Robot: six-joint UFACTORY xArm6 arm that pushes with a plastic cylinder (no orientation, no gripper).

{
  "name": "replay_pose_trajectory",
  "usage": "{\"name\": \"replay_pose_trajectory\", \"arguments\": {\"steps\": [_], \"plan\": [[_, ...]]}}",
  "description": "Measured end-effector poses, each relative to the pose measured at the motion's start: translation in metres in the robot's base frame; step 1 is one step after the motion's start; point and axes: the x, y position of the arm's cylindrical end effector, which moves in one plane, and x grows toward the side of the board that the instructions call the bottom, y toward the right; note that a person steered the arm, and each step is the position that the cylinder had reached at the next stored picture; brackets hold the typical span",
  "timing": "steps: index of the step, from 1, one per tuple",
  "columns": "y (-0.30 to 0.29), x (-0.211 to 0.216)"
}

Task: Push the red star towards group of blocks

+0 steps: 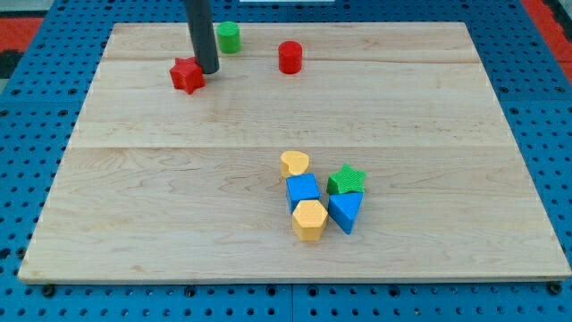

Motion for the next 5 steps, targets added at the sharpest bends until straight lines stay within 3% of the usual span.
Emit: {"name": "replay_pose_trajectory", "arguments": {"steps": [2, 4, 5], "plan": [[-0.024, 0.017], [-0.048, -0.035], [-0.1, 0.012]]}}
